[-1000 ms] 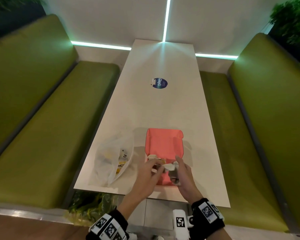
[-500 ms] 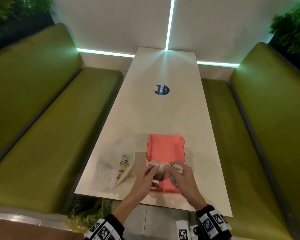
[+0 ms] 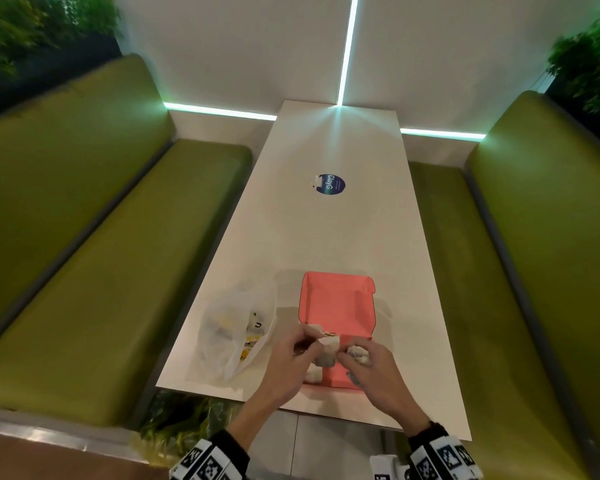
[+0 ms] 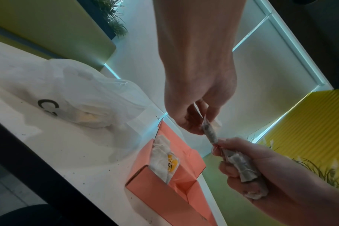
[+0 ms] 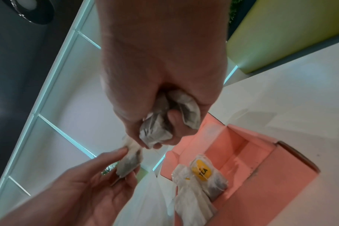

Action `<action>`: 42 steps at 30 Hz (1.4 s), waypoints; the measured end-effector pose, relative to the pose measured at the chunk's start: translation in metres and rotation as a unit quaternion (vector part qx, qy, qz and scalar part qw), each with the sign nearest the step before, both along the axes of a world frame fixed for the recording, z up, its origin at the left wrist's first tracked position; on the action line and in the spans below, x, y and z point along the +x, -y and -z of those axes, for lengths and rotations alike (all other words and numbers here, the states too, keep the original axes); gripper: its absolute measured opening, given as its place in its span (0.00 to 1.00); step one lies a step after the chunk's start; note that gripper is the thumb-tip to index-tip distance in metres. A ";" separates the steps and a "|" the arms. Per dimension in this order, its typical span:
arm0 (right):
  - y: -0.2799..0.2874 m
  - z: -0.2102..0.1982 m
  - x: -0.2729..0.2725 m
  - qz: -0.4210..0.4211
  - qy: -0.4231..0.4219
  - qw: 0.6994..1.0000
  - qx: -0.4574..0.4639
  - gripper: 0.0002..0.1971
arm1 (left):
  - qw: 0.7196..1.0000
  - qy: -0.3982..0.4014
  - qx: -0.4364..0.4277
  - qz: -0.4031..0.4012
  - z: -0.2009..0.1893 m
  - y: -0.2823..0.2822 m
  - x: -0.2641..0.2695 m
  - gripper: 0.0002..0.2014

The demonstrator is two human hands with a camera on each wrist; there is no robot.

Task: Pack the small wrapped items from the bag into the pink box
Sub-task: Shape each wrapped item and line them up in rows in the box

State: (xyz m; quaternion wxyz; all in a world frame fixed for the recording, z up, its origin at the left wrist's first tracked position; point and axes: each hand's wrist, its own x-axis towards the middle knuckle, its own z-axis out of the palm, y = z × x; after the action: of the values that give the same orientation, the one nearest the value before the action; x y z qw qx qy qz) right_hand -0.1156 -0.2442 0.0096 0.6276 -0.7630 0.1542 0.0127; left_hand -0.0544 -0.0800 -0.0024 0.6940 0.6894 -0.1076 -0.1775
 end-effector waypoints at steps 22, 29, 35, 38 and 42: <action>0.028 -0.044 0.020 -0.059 0.069 0.981 -0.173 0.06 | 0.994 0.085 -0.005 0.069 -0.039 -0.006 -0.004 0.08; -0.003 -0.028 0.002 -0.104 0.049 0.981 -0.155 0.09 | 0.995 0.076 -0.047 -0.049 -0.043 0.001 0.005 0.14; -0.009 -0.031 -0.013 -0.169 0.051 0.956 -0.234 0.04 | 0.988 0.146 0.027 -0.032 -0.028 0.000 0.006 0.15; -0.002 -0.046 -0.013 -0.173 0.062 0.941 -0.284 0.04 | 0.976 0.203 0.058 0.046 -0.024 -0.004 0.000 0.14; 0.010 -0.069 -0.006 -0.188 0.067 0.901 -0.387 0.03 | 0.967 0.212 0.090 0.109 -0.025 -0.008 -0.004 0.11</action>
State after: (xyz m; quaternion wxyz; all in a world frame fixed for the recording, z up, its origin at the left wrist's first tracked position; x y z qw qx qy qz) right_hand -0.1217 -0.2543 0.0790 0.2781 -0.9595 -0.0412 0.0186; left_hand -0.0586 -0.0723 0.0221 0.5668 0.7552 -0.3102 -0.1103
